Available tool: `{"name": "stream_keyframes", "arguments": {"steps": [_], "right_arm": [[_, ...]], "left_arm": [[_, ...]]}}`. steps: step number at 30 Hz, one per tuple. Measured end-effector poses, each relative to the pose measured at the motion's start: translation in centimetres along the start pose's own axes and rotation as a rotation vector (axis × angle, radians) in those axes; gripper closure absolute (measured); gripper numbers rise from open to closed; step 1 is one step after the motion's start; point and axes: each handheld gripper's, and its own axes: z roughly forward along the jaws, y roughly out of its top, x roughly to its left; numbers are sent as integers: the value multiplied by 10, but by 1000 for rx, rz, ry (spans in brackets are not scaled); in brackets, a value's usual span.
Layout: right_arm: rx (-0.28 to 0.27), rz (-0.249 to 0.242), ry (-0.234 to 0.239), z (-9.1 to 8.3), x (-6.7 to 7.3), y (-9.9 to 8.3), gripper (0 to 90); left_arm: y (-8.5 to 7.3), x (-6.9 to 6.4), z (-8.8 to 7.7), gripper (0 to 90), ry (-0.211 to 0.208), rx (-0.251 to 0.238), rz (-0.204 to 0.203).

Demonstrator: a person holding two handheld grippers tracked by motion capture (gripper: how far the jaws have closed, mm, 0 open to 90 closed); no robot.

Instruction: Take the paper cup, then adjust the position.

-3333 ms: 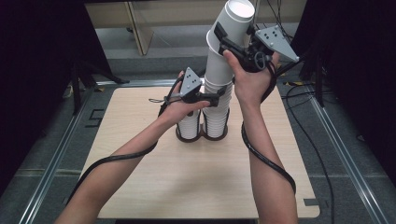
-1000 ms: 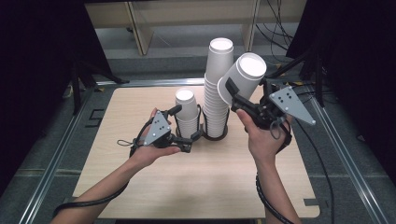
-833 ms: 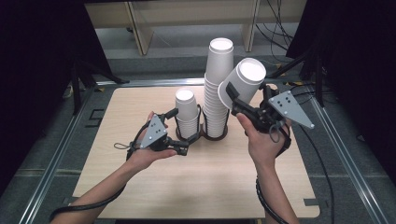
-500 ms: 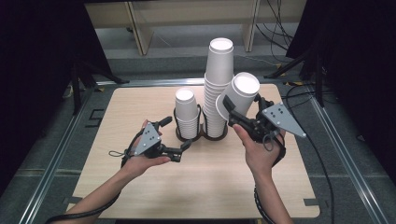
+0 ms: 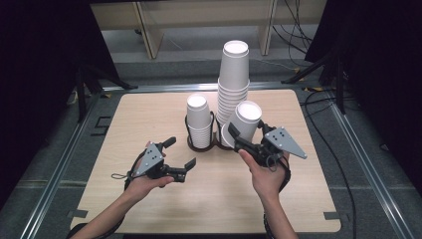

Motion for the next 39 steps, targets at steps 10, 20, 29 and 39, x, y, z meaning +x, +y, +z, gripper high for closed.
{"name": "stream_keyframes", "arguments": {"steps": [10,20,29,39], "right_arm": [[16,39,-16,-8,0,-18,212],[103,102,2,-7,2,-51,211],[136,133,-7,-6,0,-70,212],[171,357,2,-6,-6,-85,211]], "left_arm": [[-2,-1,-10,0,8,-2,2],[-18,-4,-10,0,5,35,-49],[-25,-13,2,0,-39,51,-38],[-30,-31,13,0,-101,58,-43]]}}
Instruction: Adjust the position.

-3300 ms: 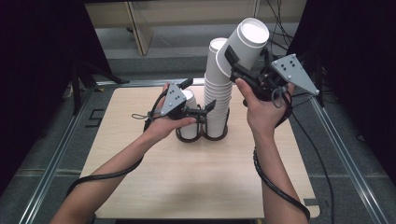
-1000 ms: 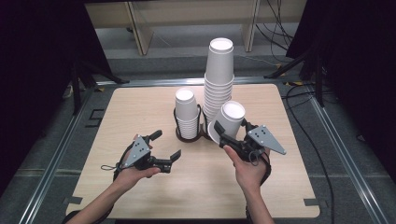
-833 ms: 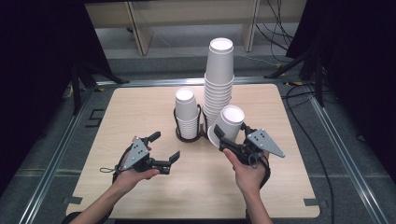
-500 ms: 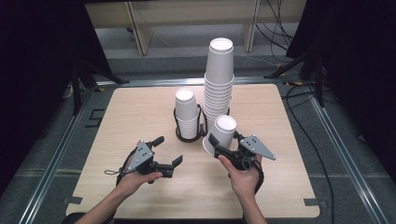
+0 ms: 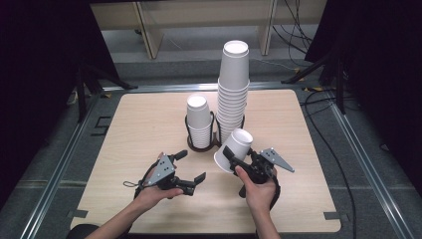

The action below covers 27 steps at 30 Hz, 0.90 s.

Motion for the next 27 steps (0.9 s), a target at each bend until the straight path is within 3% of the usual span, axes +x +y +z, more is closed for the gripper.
{"name": "stream_keyframes", "arguments": {"steps": [2,7,10,12,13,17,27], "right_arm": [[11,44,7,2,-3,-3,211],[23,54,9,4,-6,-5,211],[37,97,17,5,-5,-7,211],[33,79,19,6,-7,-8,211],[47,130,28,6,-6,-10,211],[57,154,31,7,-5,-12,211],[65,162,43,11,-5,-18,212]], "left_arm": [[0,-1,2,0,-8,5,1],[0,-2,8,0,-18,13,12],[-1,-2,10,0,-29,21,18],[-2,-3,10,0,-29,23,16],[-3,-3,11,0,-31,28,16],[-3,-5,12,0,-38,29,20],[-5,-4,16,0,-48,24,3]]}}
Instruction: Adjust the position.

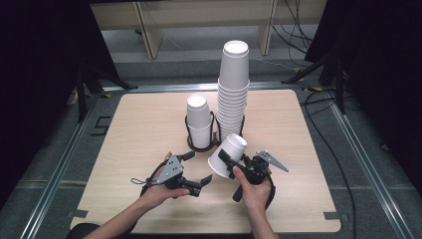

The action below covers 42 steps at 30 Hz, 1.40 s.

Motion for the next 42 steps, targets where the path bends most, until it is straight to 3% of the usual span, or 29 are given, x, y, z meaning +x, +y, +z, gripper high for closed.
{"name": "stream_keyframes", "arguments": {"steps": [15,17,21,33,34,35,39,40,42], "right_arm": [[9,38,-2,3,0,-7,212],[6,41,5,3,0,-7,212],[7,46,3,4,0,-7,212],[-3,53,7,4,3,-7,212],[-6,58,25,4,3,-7,212],[-2,54,9,4,4,-7,212],[2,63,17,6,4,-7,212],[3,54,10,6,4,-7,213],[5,58,7,6,4,-8,213]], "left_arm": [[-1,-3,2,0,-19,18,10],[-2,-3,3,0,-22,3,5],[-2,-2,1,0,-20,24,15],[-1,-4,5,0,-36,18,-4],[0,-4,6,0,-38,16,-7],[-1,-4,8,0,-43,-1,-13],[1,-4,9,0,-44,17,-15],[2,-2,10,0,-19,15,6],[3,-1,10,0,-11,10,19]]}}
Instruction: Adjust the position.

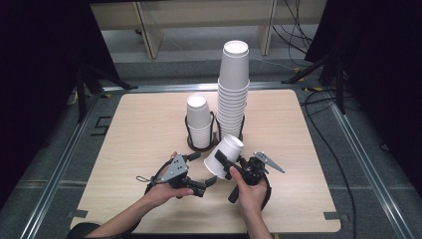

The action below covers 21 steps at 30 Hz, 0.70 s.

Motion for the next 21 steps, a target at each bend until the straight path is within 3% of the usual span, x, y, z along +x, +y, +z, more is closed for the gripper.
{"name": "stream_keyframes", "arguments": {"steps": [1,2,7,10,11,12,14,21], "right_arm": [[0,0,0,0,0,0,213],[-1,-2,1,0,0,0,213],[5,1,14,0,1,-2,213],[3,-11,11,1,1,-2,213],[11,15,21,1,3,-3,213],[10,-6,18,1,2,-4,213],[10,-7,19,2,2,-4,213],[16,-4,29,2,4,-5,213]], "left_arm": [[0,1,0,0,6,0,10],[-1,-2,3,0,-25,-10,-25],[-1,-5,6,0,-56,16,-44],[-1,-4,8,0,-53,12,-37],[-1,-5,8,0,-52,21,-35],[-2,-5,8,0,-54,25,-31],[-3,-5,10,0,-61,12,-34],[-3,-5,10,0,-63,40,-9]]}}
